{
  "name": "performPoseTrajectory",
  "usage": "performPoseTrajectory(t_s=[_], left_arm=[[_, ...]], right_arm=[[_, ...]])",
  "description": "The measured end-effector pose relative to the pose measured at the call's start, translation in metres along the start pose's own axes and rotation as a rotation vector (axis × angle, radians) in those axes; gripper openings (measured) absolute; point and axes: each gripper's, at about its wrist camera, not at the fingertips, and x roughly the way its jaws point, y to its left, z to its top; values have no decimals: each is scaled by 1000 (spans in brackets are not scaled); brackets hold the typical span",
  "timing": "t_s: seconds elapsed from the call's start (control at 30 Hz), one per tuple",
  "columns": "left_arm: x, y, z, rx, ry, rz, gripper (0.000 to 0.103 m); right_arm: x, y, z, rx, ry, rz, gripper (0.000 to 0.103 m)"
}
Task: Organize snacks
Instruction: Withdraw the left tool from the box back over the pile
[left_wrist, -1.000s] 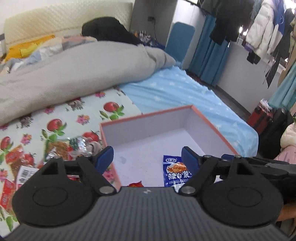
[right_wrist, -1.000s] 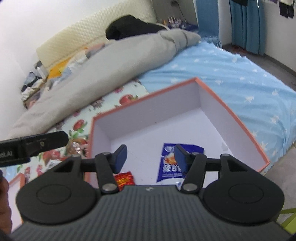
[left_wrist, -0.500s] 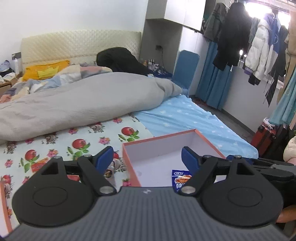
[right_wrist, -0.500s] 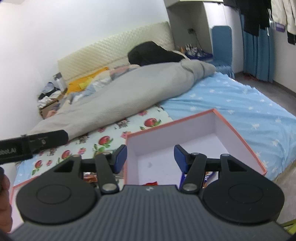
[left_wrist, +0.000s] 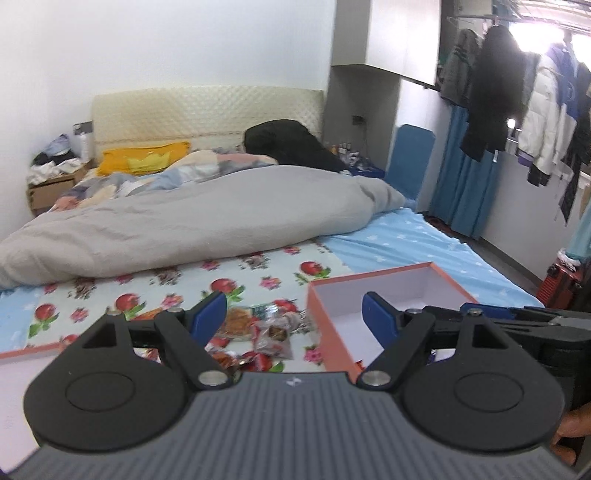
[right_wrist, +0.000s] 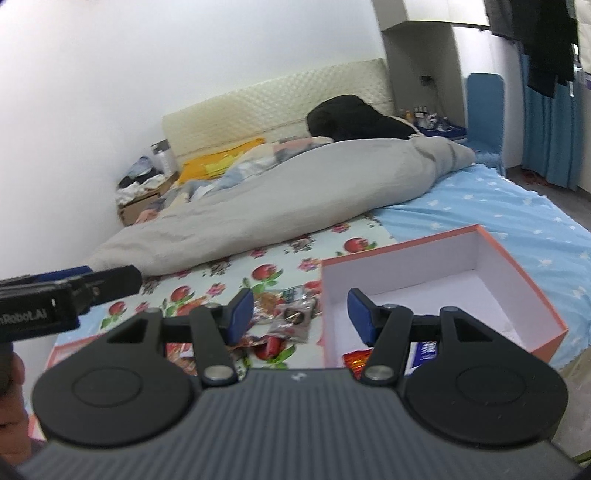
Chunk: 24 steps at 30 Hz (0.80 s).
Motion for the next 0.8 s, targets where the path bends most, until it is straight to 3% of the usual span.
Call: performPoseTrajectory(t_s=[0.33,0.53,0.8], left_arm=[[-24,55,-53,-94,44,125,84],[-13,78,-89,-182,102,151,84],[4,83,-121,-220,129,165,84]], right_arm=[[13,40,-39,-30,60,79,59],[21,54,-68,-70,110,97,59],[31,57,-95,-90,153,121,59]])
